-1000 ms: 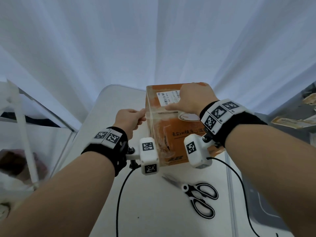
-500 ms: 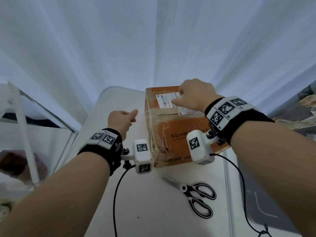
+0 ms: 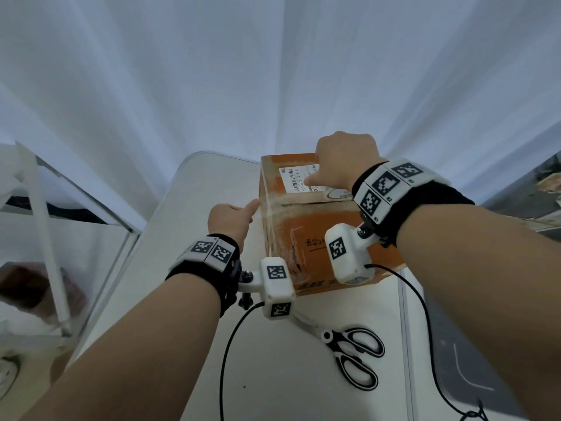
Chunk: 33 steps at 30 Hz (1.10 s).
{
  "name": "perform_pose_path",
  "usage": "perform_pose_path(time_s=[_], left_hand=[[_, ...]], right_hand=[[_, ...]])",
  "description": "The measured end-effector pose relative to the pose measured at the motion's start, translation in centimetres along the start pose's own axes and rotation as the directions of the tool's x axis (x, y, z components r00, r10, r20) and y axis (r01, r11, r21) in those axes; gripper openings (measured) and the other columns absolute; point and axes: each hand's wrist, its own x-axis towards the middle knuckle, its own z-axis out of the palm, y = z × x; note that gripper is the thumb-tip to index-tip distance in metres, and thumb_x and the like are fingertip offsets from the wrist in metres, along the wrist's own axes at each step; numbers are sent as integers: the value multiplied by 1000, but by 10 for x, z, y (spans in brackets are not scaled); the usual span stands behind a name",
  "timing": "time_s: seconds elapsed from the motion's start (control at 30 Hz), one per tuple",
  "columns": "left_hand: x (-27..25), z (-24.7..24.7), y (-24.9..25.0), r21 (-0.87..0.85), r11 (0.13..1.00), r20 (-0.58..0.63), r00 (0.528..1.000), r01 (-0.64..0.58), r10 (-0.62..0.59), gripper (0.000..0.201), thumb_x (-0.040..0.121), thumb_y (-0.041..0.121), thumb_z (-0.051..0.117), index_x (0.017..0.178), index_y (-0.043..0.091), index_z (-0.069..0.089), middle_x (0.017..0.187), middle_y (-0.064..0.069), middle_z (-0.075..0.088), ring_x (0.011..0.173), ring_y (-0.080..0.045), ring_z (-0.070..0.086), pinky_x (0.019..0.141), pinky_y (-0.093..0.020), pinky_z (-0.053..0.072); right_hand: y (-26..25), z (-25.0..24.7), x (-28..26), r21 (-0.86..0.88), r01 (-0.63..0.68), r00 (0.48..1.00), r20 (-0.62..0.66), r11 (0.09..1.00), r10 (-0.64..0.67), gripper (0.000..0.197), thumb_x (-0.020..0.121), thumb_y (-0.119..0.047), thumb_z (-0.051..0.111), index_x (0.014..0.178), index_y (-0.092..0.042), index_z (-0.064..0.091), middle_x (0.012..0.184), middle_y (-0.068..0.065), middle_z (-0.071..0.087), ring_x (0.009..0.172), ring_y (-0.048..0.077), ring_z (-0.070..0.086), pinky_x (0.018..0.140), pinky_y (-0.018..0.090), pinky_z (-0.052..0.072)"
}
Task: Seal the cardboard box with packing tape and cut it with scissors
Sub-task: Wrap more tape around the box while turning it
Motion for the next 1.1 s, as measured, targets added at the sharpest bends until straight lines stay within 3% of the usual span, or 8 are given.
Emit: perform_pose_path(time_s=[0.2,0.37,0.47,0.63,0.73,0.83,1.0,1.1], left_hand=[[3,8,-10,77,997,29,1000,-9,7,46,85,37,67,52,7,55,54,-7,54,43,-21,41,52,-25,37],[6,17,-12,147,989,107,994,-12,-3,48,86,48,60,62,6,57,75,-12,67,62,-24,63,75,-36,56],[5,12,-14,295,955,200,976,26,-88,52,85,53,58,65,6,48,69,-10,59,71,-29,66,75,-34,51],[2,6,6,218,950,119,972,-224,202,28,91,28,56,79,4,64,84,-18,70,82,-34,67,83,-42,56],[-4,14,26,237,930,260,941,-279,216,40,85,42,64,81,3,68,83,-16,71,79,-29,71,78,-43,59],[-6,27,25,356,886,349,922,-297,169,35,82,33,67,87,-2,68,87,-19,71,83,-33,69,77,-46,58],[-1,34,23,371,880,352,922,-296,161,30,91,23,57,98,-6,62,100,-23,67,95,-37,64,85,-49,54],[6,32,30,443,835,310,930,-326,199,37,97,21,47,125,-5,49,126,-23,56,117,-36,53,98,-40,44]], right_hand=[[-5,9,0,-36,25,1000,6,999,-24,33,79,-47,63,74,-17,50,62,-3,46,66,21,54,54,26,30],[-4,16,-2,-35,30,1000,-1,999,-30,28,78,-45,62,76,-18,52,62,-3,45,65,21,53,52,25,31],[-5,15,-6,-64,36,999,5,997,-36,30,80,-45,62,80,-17,50,61,-3,42,59,19,47,46,23,25],[-6,11,-12,-71,34,999,14,997,-33,32,83,-47,60,84,-17,48,69,-2,45,61,19,45,43,25,19],[-6,10,-14,-40,28,1000,13,999,-28,31,84,-47,58,84,-18,48,73,-1,49,64,20,47,43,24,20],[-3,13,-15,-18,14,1000,3,1000,-14,35,84,-48,56,74,-16,47,64,-3,44,60,19,47,44,23,22],[11,20,-14,225,-76,996,-18,971,82,38,79,-43,49,53,-17,40,53,-2,43,46,15,38,47,22,27],[20,24,-15,390,-91,995,2,916,98,36,77,-42,53,53,-18,42,54,-3,45,49,14,41,47,23,28]])
